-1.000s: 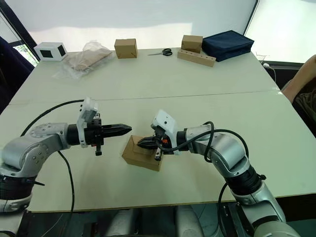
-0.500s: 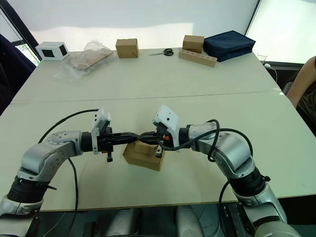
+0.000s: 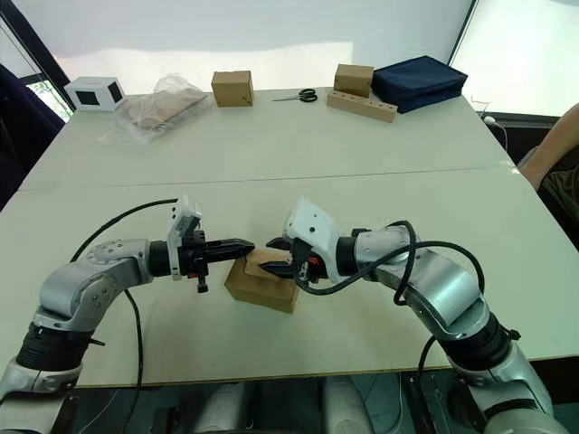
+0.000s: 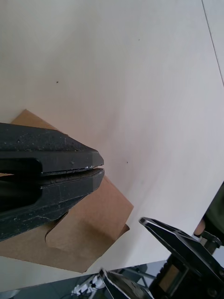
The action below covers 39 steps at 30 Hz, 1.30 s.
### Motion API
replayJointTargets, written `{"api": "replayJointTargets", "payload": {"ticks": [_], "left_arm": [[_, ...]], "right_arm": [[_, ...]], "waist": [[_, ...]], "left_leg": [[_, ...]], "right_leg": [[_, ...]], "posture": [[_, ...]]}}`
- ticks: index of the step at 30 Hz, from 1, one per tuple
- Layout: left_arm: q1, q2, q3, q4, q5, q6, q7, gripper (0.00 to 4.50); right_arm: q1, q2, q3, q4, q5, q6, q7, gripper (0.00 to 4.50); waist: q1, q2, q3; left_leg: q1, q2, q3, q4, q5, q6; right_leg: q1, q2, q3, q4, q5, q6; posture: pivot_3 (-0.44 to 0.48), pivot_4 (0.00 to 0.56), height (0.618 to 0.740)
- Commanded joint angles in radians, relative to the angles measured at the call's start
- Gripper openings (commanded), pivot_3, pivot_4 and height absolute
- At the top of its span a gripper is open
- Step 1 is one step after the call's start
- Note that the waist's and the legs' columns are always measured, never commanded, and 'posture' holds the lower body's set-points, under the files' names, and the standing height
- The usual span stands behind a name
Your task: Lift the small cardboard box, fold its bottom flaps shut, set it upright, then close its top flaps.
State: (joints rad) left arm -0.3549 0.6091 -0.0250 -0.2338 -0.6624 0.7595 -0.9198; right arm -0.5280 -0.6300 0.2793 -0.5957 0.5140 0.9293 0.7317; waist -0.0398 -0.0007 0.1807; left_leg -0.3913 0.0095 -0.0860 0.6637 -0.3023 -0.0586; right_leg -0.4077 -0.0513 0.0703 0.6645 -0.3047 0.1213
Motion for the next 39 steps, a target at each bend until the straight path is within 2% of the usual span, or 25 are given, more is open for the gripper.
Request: {"api": "replayJointTargets", "payload": {"ticks": [1, 9, 19, 23, 39], "left_arm": [[-0.003, -0.006, 0.011, -0.002, -0.008, 0.007, 0.006, 0.00], [-0.005, -0.022, 0.020, -0.006, -0.010, 0.016, 0.027, 0.00], [-0.023, -0.033, 0.028, 0.009, -0.016, 0.021, 0.039, 0.00], [-0.034, -0.038, 0.031, 0.015, -0.019, 0.026, 0.044, 0.00], [-0.037, -0.049, 0.023, -0.014, -0.024, 0.058, 0.063, 0.00]], "right_arm": [[0.005, -0.022, 0.020, -0.054, -0.015, -0.012, 0.009, 1.81], [0.007, -0.077, 0.072, -0.045, -0.098, -0.062, 0.024, 1.81], [-0.003, -0.074, 0.068, -0.038, -0.154, -0.100, 0.027, 1.81], [-0.009, -0.107, 0.114, -0.034, -0.223, -0.132, 0.034, 1.81], [0.005, -0.080, 0.165, -0.013, -0.322, -0.145, 0.000, 1.81]], "waist": [[0.000, 0.000, 0.000], [0.000, 0.000, 0.000], [0.000, 0.000, 0.000], [0.001, 0.000, 0.000], [0.001, 0.000, 0.000]], "left_leg": [[0.000, 0.000, 0.000, 0.000, 0.000, 0.000], [0.000, 0.000, 0.000, 0.000, 0.000, 0.000], [0.000, 0.000, 0.000, 0.000, 0.000, 0.000], [0.000, 0.000, 0.000, 0.000, 0.000, 0.000], [0.000, 0.000, 0.000, 0.000, 0.000, 0.000]], "right_leg": [[0.000, 0.000, 0.000, 0.000, 0.000, 0.000], [0.000, 0.000, 0.000, 0.000, 0.000, 0.000], [0.000, 0.000, 0.000, 0.000, 0.000, 0.000], [0.000, 0.000, 0.000, 0.000, 0.000, 0.000], [0.000, 0.000, 0.000, 0.000, 0.000, 0.000]], "posture": [[0.000, 0.150, 0.740], [0.000, 0.150, 0.740], [0.000, 0.150, 0.740], [0.000, 0.150, 0.740], [0.000, 0.150, 0.740]]}}
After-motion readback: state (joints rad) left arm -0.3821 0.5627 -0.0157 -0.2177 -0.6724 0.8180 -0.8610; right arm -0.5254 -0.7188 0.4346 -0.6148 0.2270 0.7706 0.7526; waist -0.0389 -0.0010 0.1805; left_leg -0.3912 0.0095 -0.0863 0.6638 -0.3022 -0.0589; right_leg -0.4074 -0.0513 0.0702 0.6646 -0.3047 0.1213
